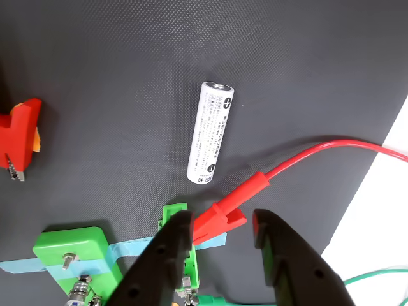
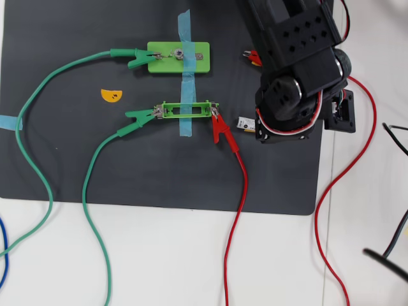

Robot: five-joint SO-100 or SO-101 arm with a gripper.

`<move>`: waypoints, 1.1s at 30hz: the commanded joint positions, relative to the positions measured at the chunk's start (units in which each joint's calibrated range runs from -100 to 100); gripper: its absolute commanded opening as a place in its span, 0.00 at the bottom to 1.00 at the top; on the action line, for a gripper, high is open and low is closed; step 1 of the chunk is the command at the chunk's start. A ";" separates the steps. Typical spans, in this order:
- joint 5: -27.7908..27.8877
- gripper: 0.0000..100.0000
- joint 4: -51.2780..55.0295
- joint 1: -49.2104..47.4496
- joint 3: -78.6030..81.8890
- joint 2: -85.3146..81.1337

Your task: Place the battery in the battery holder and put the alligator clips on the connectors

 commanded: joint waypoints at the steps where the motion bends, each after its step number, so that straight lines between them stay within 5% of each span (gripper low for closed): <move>1: 0.29 0.08 0.39 0.80 -2.01 1.24; 33: 1.18 0.14 -0.38 1.81 0.36 5.32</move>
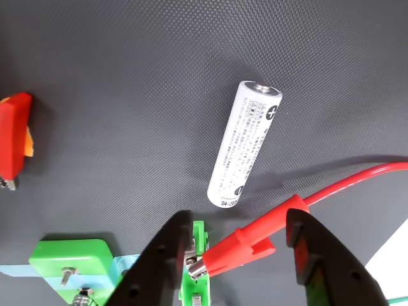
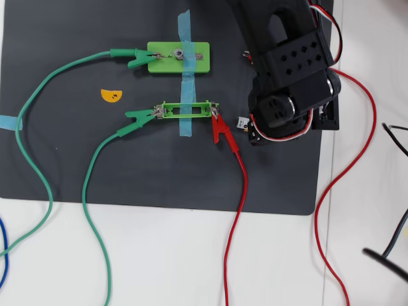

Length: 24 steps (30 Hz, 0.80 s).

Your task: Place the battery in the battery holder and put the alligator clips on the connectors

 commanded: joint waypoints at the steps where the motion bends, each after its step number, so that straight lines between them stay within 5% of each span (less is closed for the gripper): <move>1: 0.20 0.14 -0.47 1.79 0.80 -0.47; 24: -1.00 0.14 -4.60 0.88 1.07 2.93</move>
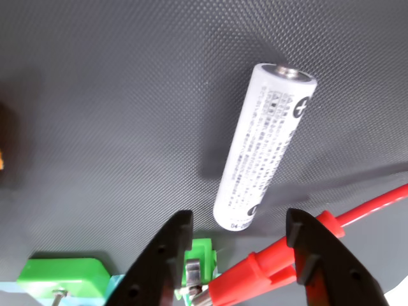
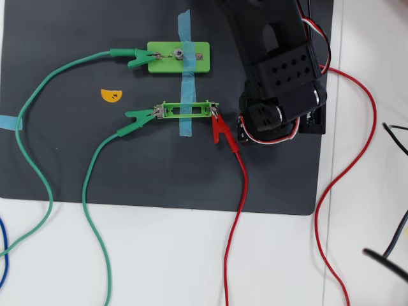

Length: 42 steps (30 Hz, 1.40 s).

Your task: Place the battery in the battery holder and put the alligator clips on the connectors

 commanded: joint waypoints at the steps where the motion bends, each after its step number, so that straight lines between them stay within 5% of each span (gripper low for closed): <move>1: -0.33 0.14 -2.62 -1.54 -0.80 -0.26; 36: -1.95 0.13 -1.85 -1.84 -4.40 5.78; 42: -2.00 0.03 -2.19 -1.54 -4.13 5.61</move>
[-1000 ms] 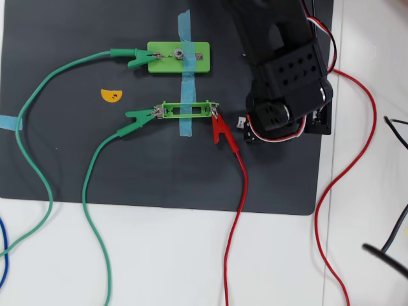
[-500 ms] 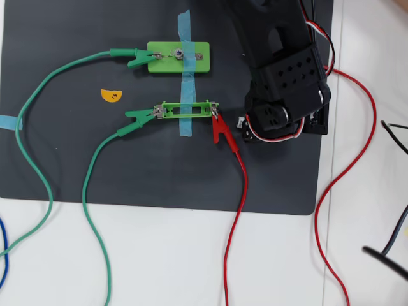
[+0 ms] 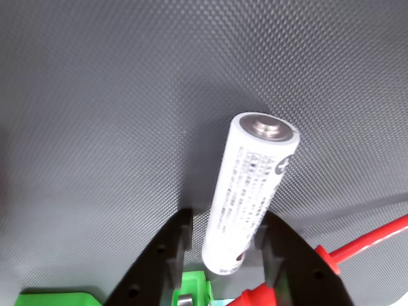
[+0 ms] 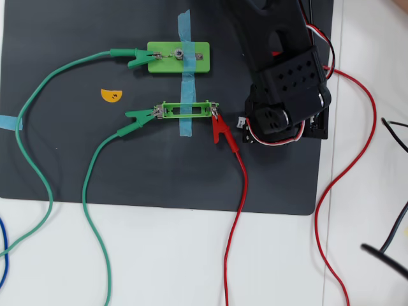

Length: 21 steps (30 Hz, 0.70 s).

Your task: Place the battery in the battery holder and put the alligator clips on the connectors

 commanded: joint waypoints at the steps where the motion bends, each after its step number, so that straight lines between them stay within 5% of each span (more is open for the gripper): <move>1: -0.19 0.02 -0.48 0.99 -1.47 -0.02; 21: 2.68 0.01 -0.31 0.79 0.37 -2.91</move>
